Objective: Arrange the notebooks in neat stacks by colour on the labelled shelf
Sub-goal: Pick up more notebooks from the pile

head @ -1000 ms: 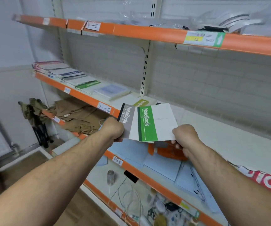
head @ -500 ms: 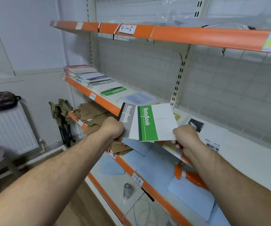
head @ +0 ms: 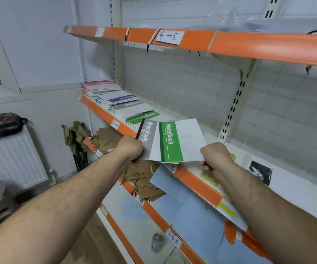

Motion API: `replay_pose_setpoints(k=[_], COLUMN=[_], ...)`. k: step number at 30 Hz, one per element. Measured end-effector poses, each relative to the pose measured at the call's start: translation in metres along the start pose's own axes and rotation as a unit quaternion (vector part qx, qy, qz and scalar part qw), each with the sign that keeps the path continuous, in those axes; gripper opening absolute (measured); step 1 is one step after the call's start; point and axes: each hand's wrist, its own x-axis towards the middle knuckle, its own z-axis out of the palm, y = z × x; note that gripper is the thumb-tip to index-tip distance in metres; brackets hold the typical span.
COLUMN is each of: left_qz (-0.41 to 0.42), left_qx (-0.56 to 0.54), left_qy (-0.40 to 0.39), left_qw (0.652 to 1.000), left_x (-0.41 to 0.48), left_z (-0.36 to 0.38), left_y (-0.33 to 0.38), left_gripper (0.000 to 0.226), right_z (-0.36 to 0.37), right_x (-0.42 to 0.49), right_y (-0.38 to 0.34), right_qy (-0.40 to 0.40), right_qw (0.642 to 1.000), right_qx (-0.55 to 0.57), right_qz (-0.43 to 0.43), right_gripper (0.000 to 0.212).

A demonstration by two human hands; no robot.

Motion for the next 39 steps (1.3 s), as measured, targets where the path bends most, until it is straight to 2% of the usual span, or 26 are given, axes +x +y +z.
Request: replay_pose_setpoints(k=[9,13,20,24,29,33,39], left_qz=[0.013,0.020,-0.004,-0.009,-0.020,-0.018,0.025], left_qx=[-0.002,0.008,0.023,0.023,0.049,0.086,0.168], left_qy=[-0.022,-0.023,-0.029,-0.041,-0.055,-0.073,-0.088], left_qw=[1.000,1.000,0.999,0.999,0.997,0.993,0.981], left_x=[0.095,0.132,0.197,0.234,0.288,0.326,0.368], left_z=[-0.077,-0.123,-0.176,-0.182,-0.172,-0.162,-0.144], left_y=[-0.005,-0.008,-0.013,-0.005,0.010,0.031,0.052], left_gripper=[0.018,0.023,0.013,0.019,0.008,0.008,0.009], right_z=[0.105,0.160,0.233,0.253,0.268,0.273,0.275], right_x=[0.026,0.029,0.051,0.078,0.128,0.167,0.207], right_y=[-0.047,-0.071,-0.099,-0.115,-0.130,-0.143,-0.148], right_qy=[0.017,0.010,0.016,0.009,0.023,0.037,0.060], right_qw=[1.000,1.000,1.000,1.000,1.000,0.999,0.997], right_qx=[-0.001,-0.001,-0.004,-0.003,0.010,0.024,0.032], right_qz=[-0.017,-0.020,0.003,0.004,0.013,0.014,0.023], right_gripper=[0.015,0.023,0.025,0.024,0.018,0.018,0.018])
